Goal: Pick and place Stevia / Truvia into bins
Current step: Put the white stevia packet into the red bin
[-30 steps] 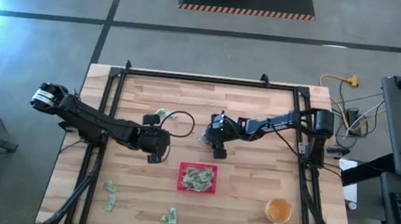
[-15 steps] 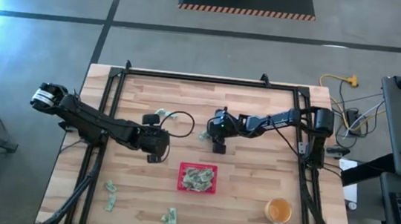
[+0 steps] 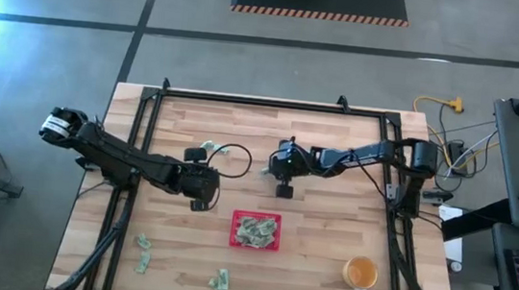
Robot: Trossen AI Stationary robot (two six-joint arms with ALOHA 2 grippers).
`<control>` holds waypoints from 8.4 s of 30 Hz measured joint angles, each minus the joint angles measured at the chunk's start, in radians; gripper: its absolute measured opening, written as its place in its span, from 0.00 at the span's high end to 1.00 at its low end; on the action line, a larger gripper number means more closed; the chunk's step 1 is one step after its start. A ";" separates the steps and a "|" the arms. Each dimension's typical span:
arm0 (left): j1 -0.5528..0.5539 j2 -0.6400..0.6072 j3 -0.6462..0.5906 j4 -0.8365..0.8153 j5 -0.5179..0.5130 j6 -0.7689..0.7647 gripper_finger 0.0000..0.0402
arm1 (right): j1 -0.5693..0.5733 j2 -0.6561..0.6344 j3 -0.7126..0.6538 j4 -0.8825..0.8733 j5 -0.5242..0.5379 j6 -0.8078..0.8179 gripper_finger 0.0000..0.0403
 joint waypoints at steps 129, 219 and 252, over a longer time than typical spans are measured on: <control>0.819 -0.049 -0.081 0.069 0.594 0.430 0.97 | 0.222 -0.159 0.091 -0.341 -0.022 -0.027 0.81; 0.748 0.212 -0.060 0.262 0.544 0.563 0.66 | 0.045 -0.159 -0.008 -0.330 0.259 0.191 0.86; 0.438 -0.036 -0.068 0.322 0.653 0.410 1.00 | 0.045 -0.146 -0.008 -0.315 0.259 0.175 0.86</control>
